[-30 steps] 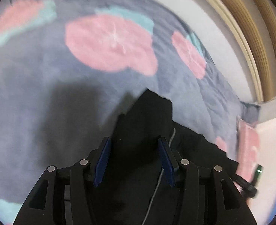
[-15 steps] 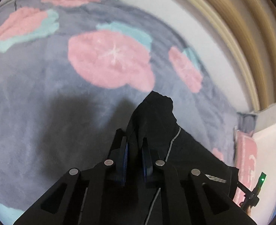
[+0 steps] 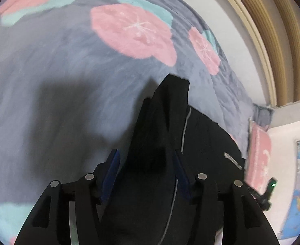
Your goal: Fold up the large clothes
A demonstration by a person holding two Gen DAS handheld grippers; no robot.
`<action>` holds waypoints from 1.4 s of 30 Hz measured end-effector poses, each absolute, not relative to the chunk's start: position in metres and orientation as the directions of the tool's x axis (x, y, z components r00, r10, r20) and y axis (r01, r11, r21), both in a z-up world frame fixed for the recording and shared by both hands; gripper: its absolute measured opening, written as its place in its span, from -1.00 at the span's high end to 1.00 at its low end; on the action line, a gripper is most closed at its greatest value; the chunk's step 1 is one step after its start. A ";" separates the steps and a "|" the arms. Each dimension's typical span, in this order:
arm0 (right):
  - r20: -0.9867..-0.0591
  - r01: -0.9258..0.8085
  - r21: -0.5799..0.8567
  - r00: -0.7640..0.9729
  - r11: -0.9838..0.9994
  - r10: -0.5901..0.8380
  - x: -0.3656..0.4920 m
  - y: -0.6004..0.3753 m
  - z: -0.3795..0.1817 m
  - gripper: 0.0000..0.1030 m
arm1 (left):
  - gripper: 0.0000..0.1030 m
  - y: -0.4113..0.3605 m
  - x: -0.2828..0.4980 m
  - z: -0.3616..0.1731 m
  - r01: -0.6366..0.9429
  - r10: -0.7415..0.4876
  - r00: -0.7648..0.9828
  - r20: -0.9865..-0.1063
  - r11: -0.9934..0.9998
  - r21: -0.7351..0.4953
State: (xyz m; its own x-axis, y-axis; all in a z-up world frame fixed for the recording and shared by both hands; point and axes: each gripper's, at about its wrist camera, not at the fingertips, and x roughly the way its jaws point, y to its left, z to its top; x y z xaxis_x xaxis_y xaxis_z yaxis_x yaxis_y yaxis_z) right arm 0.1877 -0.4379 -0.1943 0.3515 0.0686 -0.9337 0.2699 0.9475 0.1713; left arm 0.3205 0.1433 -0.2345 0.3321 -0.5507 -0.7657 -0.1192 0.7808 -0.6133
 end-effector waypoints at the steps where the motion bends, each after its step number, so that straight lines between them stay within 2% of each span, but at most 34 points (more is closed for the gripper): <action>1: -0.934 0.268 0.181 0.348 0.946 0.080 0.179 -0.438 -0.195 -0.52 | -0.07 0.148 0.312 -0.238 -0.139 -0.566 0.325 -0.758 0.764 -0.630; 6: -0.942 0.254 0.227 0.301 0.940 0.146 0.146 -0.428 -0.208 -0.53 | -0.07 0.148 0.277 -0.250 -0.142 -0.626 0.268 -0.732 0.726 -0.673; 13: -0.919 0.282 0.337 0.305 0.898 0.249 0.141 -0.432 -0.222 -0.62 | -0.08 0.136 0.269 -0.278 -0.140 -0.619 0.214 -0.756 0.747 -0.650; 18: -0.886 0.317 0.441 0.305 0.840 0.350 0.148 -0.440 -0.243 -0.78 | -0.29 0.132 0.275 -0.301 -0.168 -0.668 0.182 -0.722 0.702 -0.692; 22: -0.847 0.318 0.522 0.299 0.791 0.439 0.158 -0.441 -0.259 -0.81 | -0.30 0.122 0.278 -0.305 -0.130 -0.702 0.183 -0.688 0.677 -0.725; 27: -0.773 0.330 0.634 0.310 0.700 0.554 0.165 -0.442 -0.278 -0.82 | -0.19 0.107 0.281 -0.294 -0.034 -0.678 0.192 -0.710 0.718 -0.695; 28: -0.746 0.340 0.666 0.320 0.664 0.584 0.167 -0.444 -0.283 -0.80 | -0.14 0.109 0.281 -0.296 -0.041 -0.688 0.192 -0.700 0.707 -0.706; 30: -0.733 0.331 0.680 0.330 0.654 0.595 0.169 -0.444 -0.284 -0.68 | 0.12 0.117 0.278 -0.293 -0.044 -0.716 0.208 -0.666 0.673 -0.738; 33: -0.753 0.228 0.651 0.311 0.724 0.579 0.169 -0.429 -0.268 -0.61 | 0.18 0.129 0.271 -0.289 -0.033 -0.758 0.215 -0.615 0.624 -0.781; 35: -0.779 0.181 0.616 0.282 0.766 0.560 0.170 -0.419 -0.266 -0.61 | 0.13 0.129 0.275 -0.299 -0.052 -0.757 0.188 -0.625 0.628 -0.776; 39: -0.753 0.206 0.655 0.258 0.727 0.605 0.185 -0.417 -0.286 -0.85 | -0.21 0.122 0.288 -0.324 -0.102 -0.787 0.148 -0.599 0.590 -0.801; 42: -0.743 0.239 0.668 0.269 0.704 0.613 0.189 -0.415 -0.294 -0.88 | -0.21 0.118 0.289 -0.328 -0.125 -0.791 0.172 -0.587 0.573 -0.810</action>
